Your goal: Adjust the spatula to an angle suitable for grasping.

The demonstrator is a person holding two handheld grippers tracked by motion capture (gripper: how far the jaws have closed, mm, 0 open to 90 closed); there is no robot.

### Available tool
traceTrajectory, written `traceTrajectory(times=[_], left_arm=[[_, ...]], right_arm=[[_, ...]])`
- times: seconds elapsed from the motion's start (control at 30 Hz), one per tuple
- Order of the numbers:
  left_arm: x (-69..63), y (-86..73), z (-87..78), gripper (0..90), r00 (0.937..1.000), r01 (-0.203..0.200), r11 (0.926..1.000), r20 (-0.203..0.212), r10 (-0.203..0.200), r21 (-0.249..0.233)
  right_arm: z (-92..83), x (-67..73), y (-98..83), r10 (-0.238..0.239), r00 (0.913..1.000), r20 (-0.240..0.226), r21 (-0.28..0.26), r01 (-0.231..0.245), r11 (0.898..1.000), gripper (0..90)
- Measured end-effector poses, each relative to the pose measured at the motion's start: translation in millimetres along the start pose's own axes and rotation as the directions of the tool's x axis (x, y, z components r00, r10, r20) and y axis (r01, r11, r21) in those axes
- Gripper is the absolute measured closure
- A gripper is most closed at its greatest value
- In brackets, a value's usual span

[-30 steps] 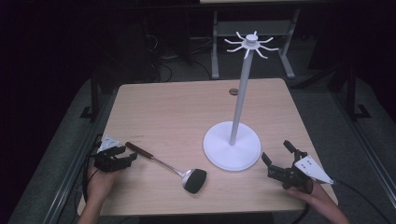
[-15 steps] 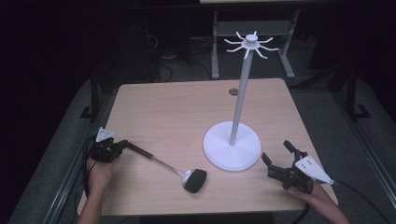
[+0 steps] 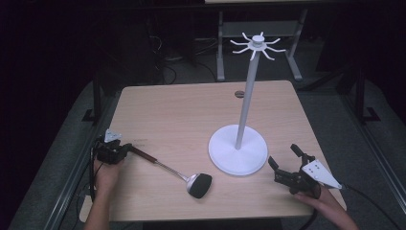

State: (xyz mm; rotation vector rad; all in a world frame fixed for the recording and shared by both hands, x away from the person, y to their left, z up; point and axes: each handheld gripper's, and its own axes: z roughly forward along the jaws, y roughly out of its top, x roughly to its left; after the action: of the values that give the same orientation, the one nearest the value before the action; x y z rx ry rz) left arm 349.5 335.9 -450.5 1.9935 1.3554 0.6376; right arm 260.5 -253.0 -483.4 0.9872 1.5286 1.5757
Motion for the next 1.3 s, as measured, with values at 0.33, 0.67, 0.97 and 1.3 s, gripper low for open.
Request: traceTrajectory(times=[0.33,0.67,0.97,1.3], left_arm=[[3.1,-3.6,6.7,89.7,0.9997,0.02,0.9995,0.012,-0.021,0.025],[-5.6,-0.3,10.6,89.6,0.9988,0.01,0.9996,0.048,-0.011,0.026],[-11.4,1.4,12.2,89.6,0.9972,0.011,0.9998,0.074,-0.012,0.019],[-22.6,6.0,19.3,89.7,0.9954,-0.017,0.9996,0.095,0.015,0.023]], right_arm=[[0.0,-0.1,0.0,0.0,1.0,0.0,0.0,0.0,1.0,5.5],[0.0,0.0,0.0,-0.001,1.0,0.0,0.0,0.001,1.0,5.5],[0.2,0.2,-0.1,-0.001,1.0,0.001,-0.003,0.001,1.0,5.5],[0.1,0.1,0.0,-0.001,1.0,0.0,-0.001,0.001,1.0,5.5]])
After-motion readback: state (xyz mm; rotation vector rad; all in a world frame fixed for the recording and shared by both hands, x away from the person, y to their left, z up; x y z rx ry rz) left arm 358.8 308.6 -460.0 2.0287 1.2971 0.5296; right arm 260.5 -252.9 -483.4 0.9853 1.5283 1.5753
